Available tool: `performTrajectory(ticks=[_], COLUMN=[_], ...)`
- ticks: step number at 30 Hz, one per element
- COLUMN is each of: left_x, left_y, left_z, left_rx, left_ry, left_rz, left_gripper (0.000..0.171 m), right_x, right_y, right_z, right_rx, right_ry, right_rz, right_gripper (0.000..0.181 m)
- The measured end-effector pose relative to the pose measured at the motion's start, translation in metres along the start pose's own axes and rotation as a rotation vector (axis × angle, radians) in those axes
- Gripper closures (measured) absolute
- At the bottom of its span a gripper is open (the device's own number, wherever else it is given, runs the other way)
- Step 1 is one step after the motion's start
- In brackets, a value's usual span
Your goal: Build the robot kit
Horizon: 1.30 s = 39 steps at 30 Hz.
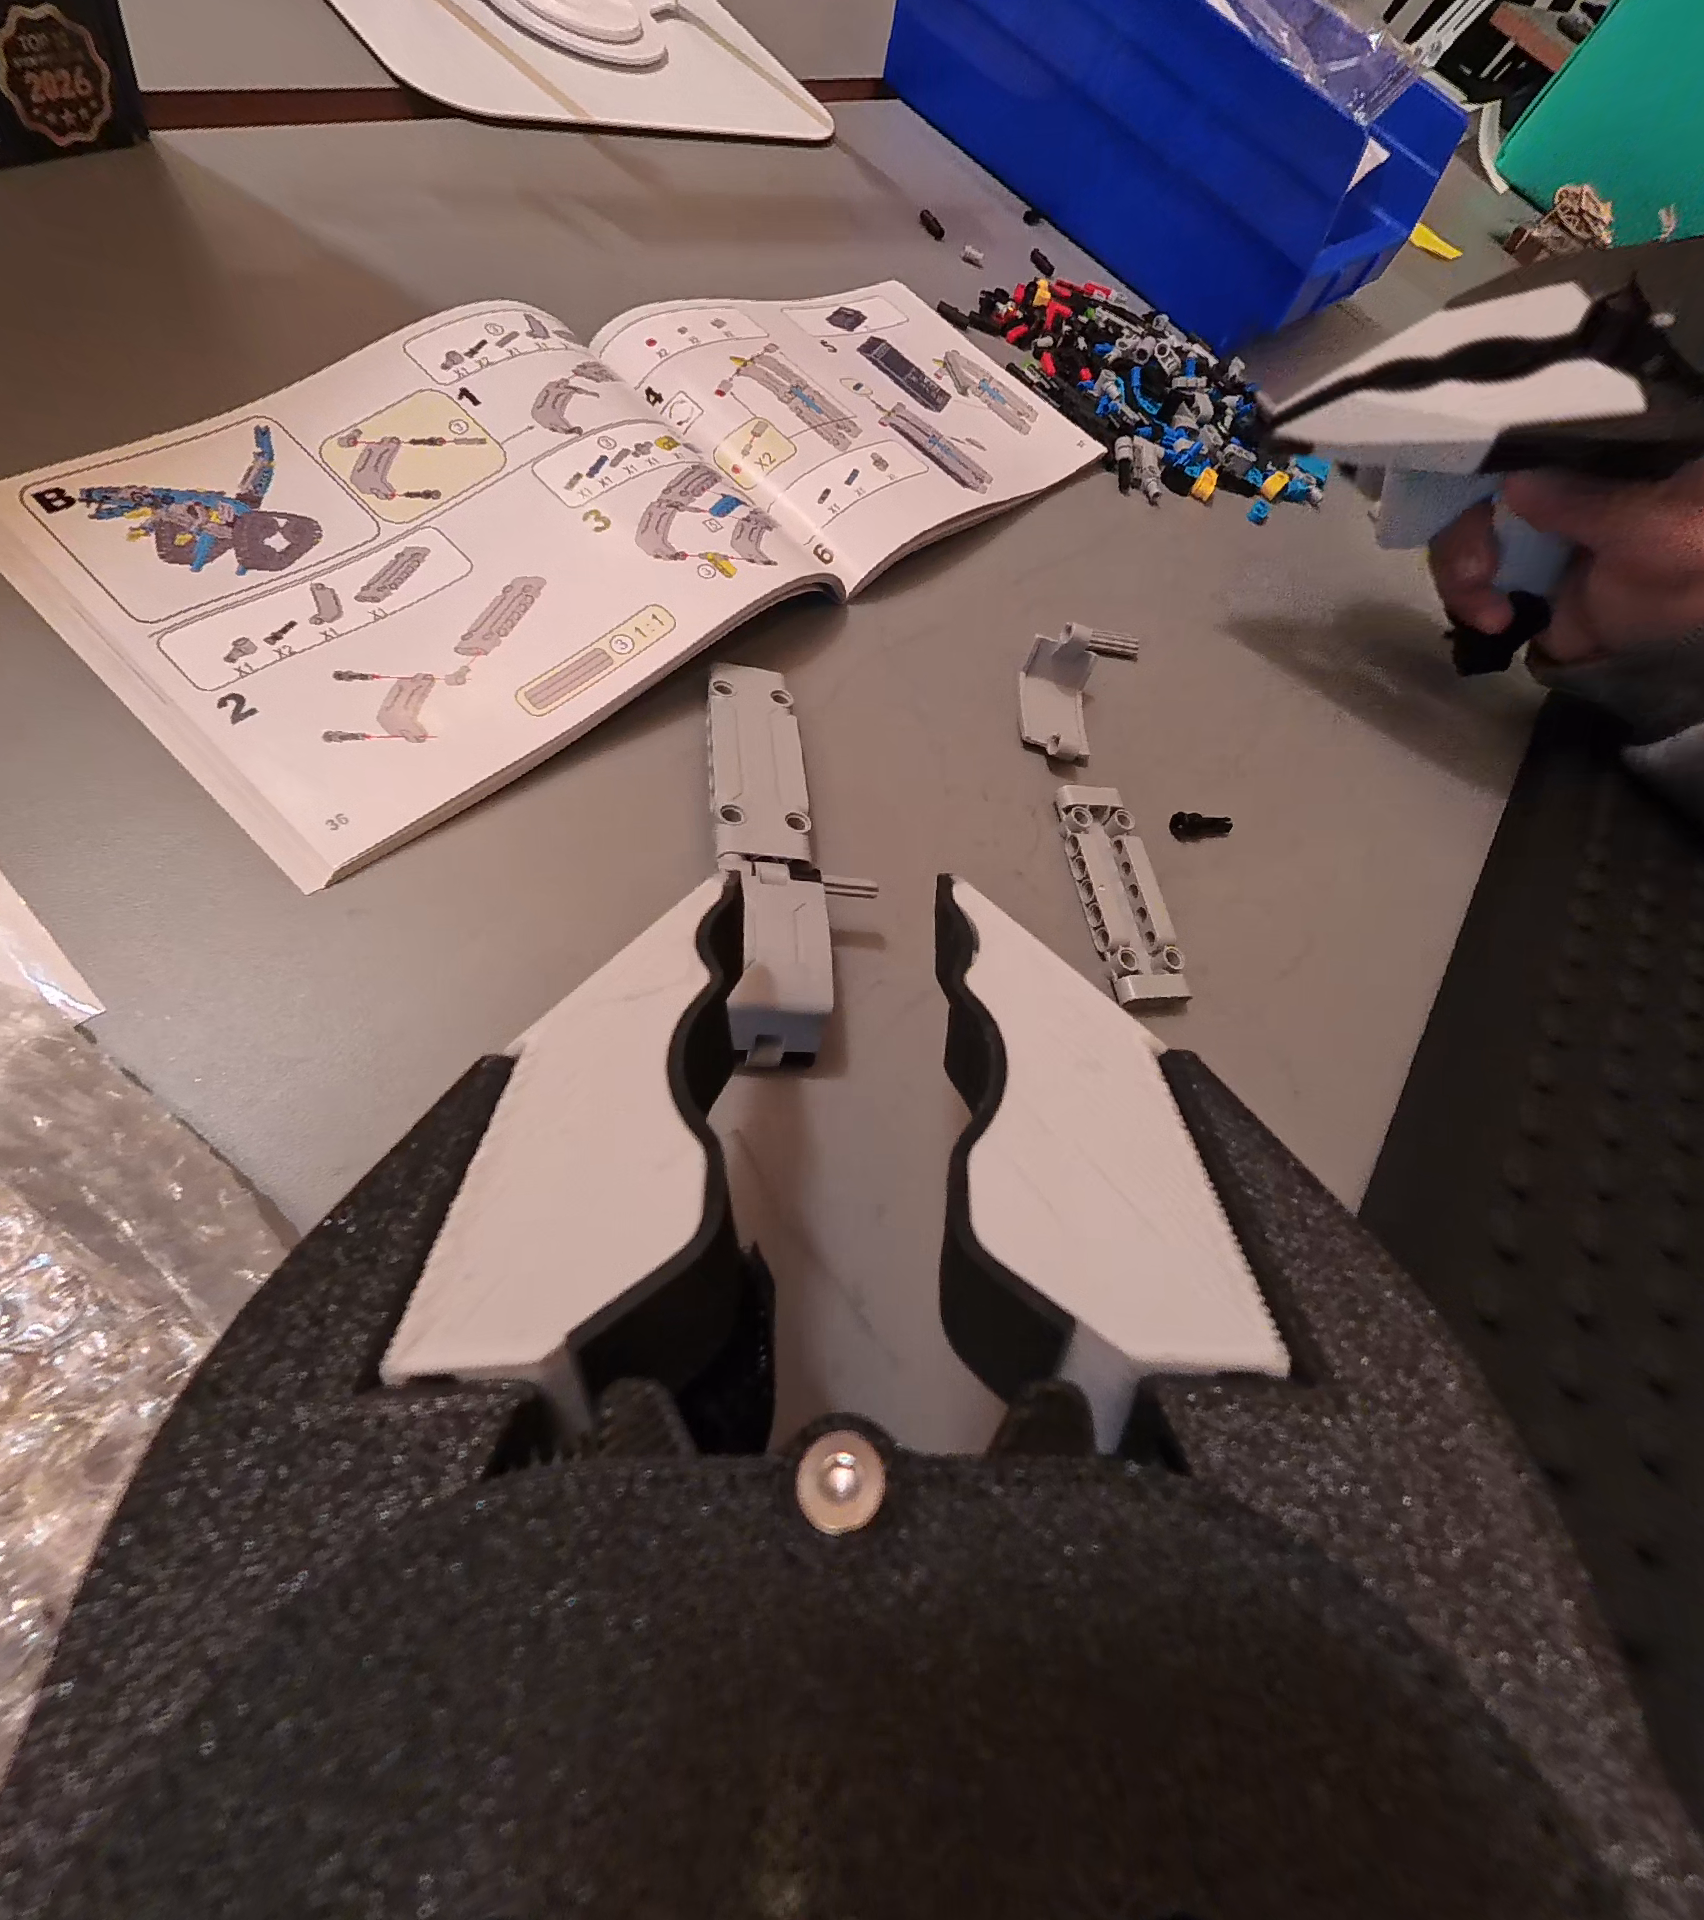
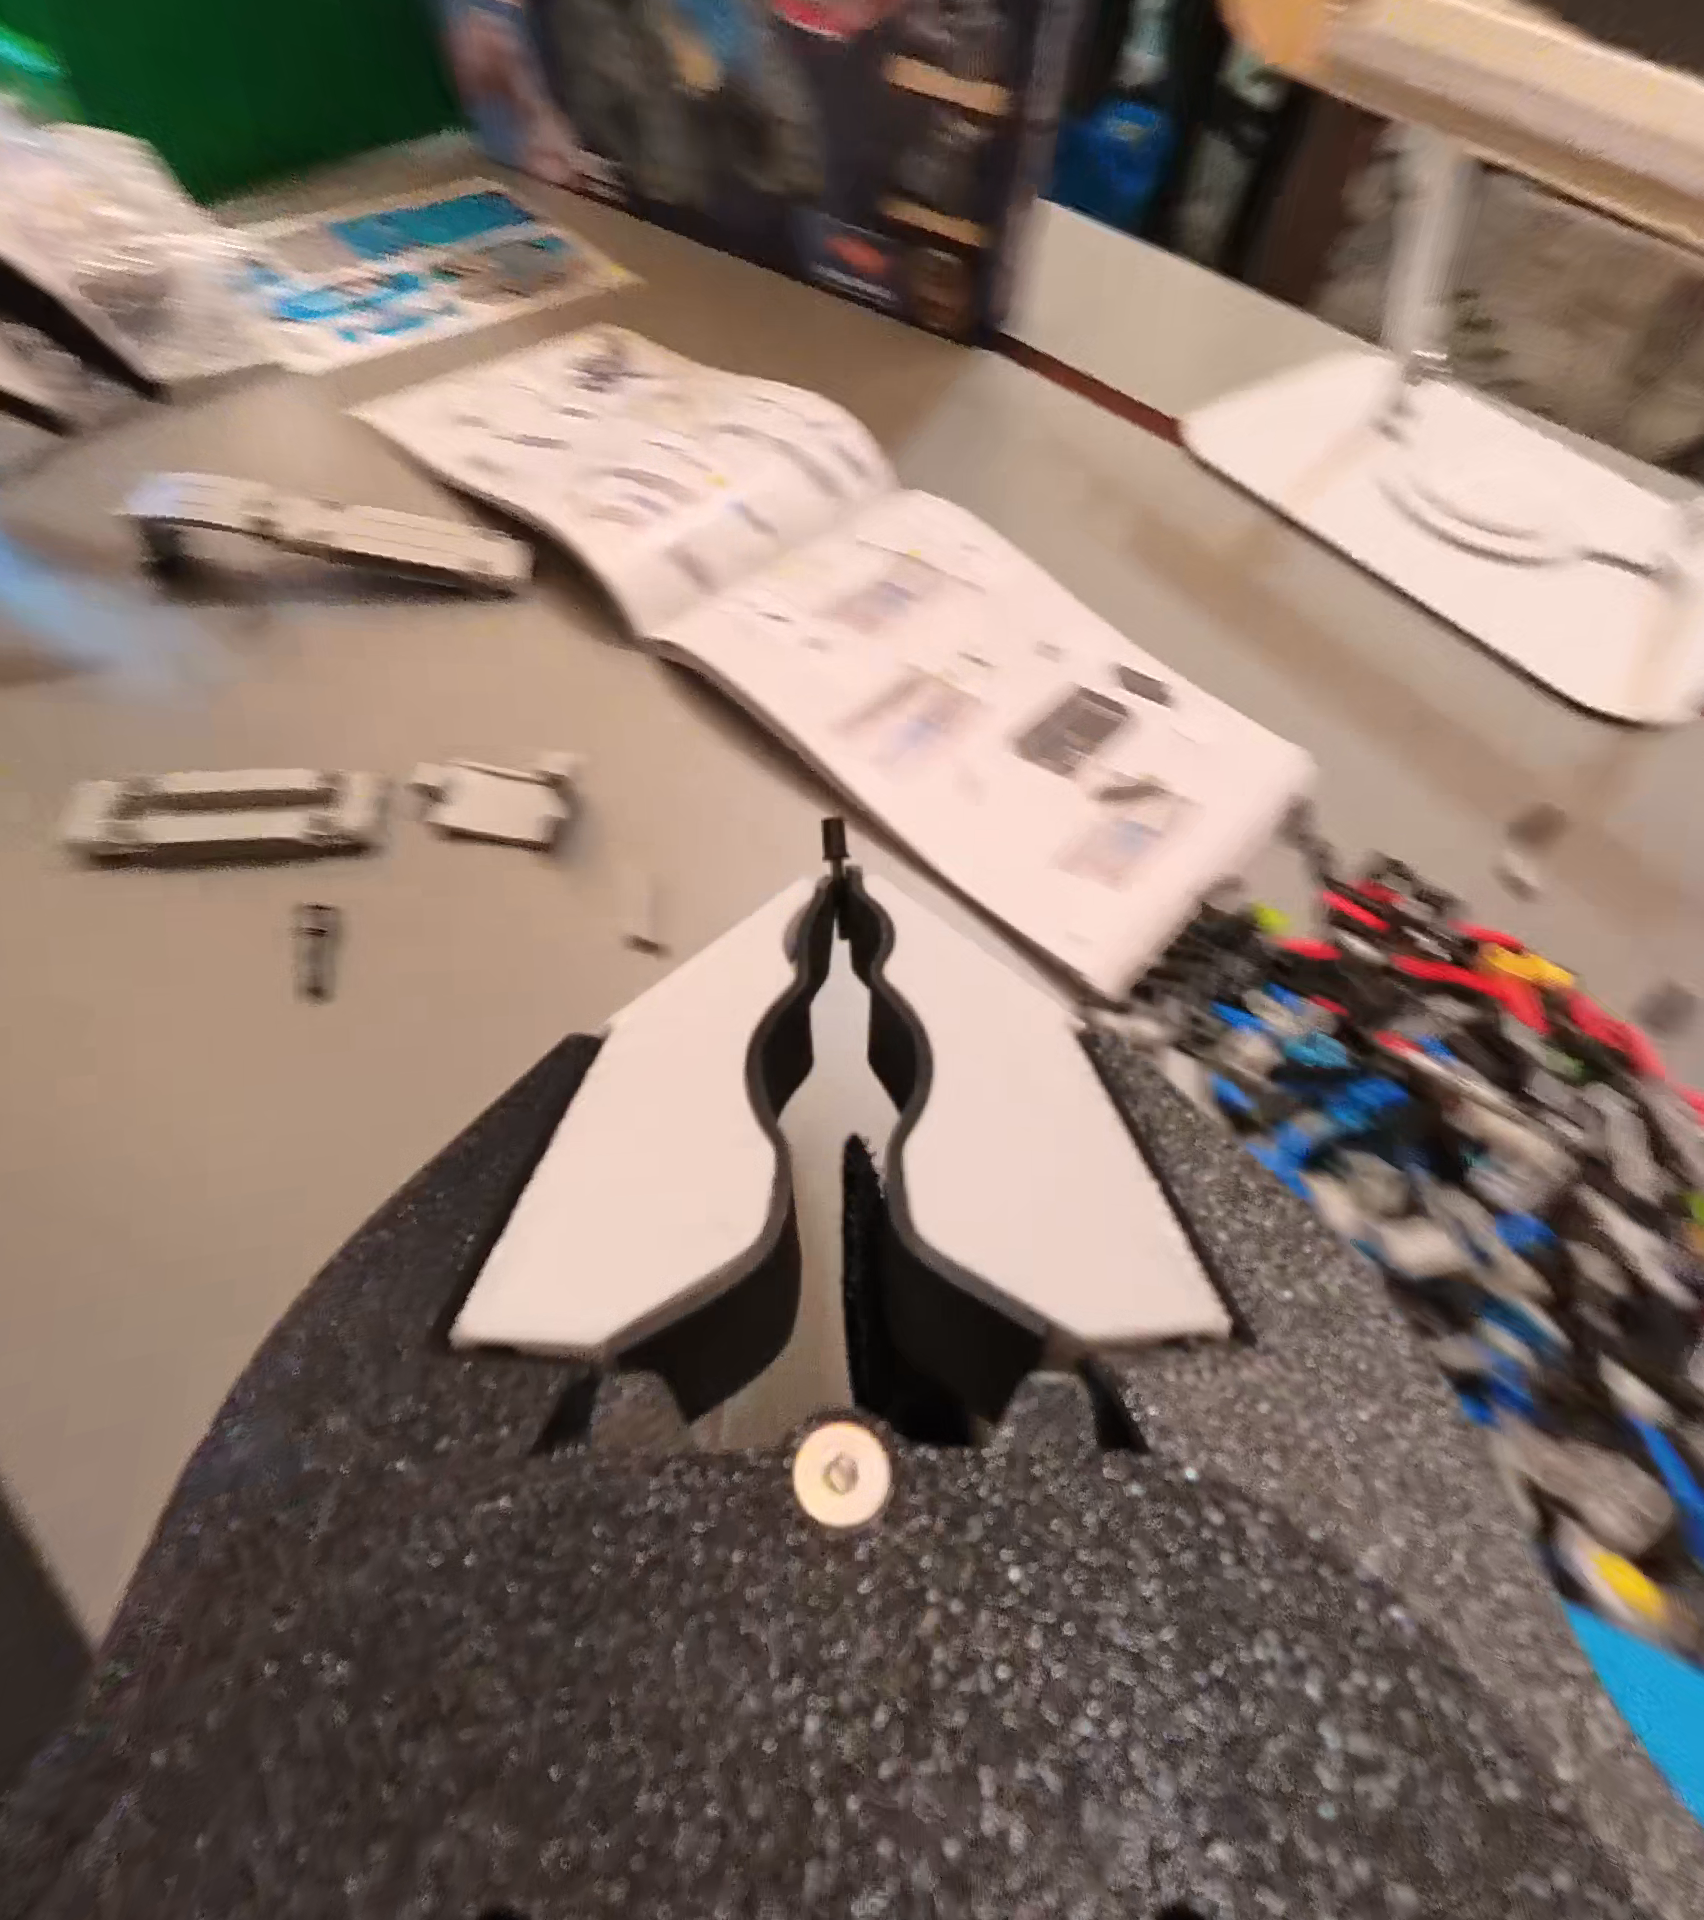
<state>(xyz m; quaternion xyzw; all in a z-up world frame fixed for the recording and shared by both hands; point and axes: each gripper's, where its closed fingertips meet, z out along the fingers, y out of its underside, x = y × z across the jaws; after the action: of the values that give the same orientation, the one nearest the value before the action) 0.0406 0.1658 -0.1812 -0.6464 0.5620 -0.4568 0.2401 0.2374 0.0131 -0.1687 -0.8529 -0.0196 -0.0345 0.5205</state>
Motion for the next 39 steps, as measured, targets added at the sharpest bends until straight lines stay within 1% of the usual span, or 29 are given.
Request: performTrajectory(ticks=[4,6,7,9,12,16,22,27,34,39], left_x=[0.000,0.000,0.000,0.000,-0.002,-0.001,-0.001,0.001,0.001,0.001], left_y=[0.002,0.003,0.003,0.003,0.004,0.005,0.003,0.002,0.002,0.003], left_z=[0.002,0.002,0.002,0.002,0.003,0.003,0.002,0.001,0.001,0.001], left_rx=[-0.008,-0.011,-0.012,-0.012,-0.016,-0.021,-0.015,-0.009,-0.008,-0.013], left_ry=[0.003,0.003,0.003,0.001,-0.001,-0.001,-0.002,0.000,0.000,0.001], left_rz=[-0.002,-0.002,-0.003,-0.003,-0.008,-0.003,-0.001,0.005,0.006,0.004], left_gripper=[0.136,0.136,0.136,0.136,0.136,0.136,0.136,0.136,0.136,0.136], right_x=[-0.070,-0.092,-0.095,-0.089,-0.087,-0.096,-0.119,-0.114,-0.111,-0.106], right_y=[-0.015,-0.012,-0.007,0.006,0.017,0.020,0.037,0.043,0.043,0.030], right_z=[0.022,0.028,0.030,0.035,0.036,0.034,0.031,0.030,0.032,0.030], right_rx=[0.004,-0.020,-0.046,-0.101,-0.152,-0.161,-0.243,-0.274,-0.268,-0.202], right_ry=[-0.211,-0.270,-0.269,-0.232,-0.262,-0.312,-0.425,-0.410,-0.394,-0.362], right_rz=[-0.044,-0.102,-0.129,-0.144,-0.085,-0.089,-0.142,-0.140,-0.131,-0.129], right_gripper=[0.181,0.181,0.181,0.181,0.181,0.181,0.180,0.180,0.176,0.177])
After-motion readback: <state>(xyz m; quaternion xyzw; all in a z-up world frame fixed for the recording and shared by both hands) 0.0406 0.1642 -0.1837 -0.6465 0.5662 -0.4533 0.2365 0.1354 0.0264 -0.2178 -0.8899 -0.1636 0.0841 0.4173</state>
